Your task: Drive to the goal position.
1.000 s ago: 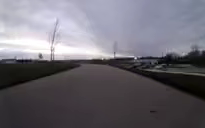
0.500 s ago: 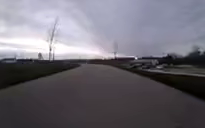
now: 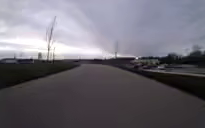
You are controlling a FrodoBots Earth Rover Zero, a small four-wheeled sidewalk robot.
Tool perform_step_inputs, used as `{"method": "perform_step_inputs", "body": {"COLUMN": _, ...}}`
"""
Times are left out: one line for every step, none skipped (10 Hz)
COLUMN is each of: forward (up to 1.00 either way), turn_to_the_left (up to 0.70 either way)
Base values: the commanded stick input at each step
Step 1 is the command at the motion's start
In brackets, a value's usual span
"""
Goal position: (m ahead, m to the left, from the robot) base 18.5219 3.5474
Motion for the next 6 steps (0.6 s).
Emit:
{"method": "perform_step_inputs", "body": {"forward": 1.00, "turn_to_the_left": -0.03}}
{"method": "perform_step_inputs", "body": {"forward": 1.00, "turn_to_the_left": -0.03}}
{"method": "perform_step_inputs", "body": {"forward": 1.00, "turn_to_the_left": 0.00}}
{"method": "perform_step_inputs", "body": {"forward": 1.00, "turn_to_the_left": 0.00}}
{"method": "perform_step_inputs", "body": {"forward": 1.00, "turn_to_the_left": 0.00}}
{"method": "perform_step_inputs", "body": {"forward": 1.00, "turn_to_the_left": 0.02}}
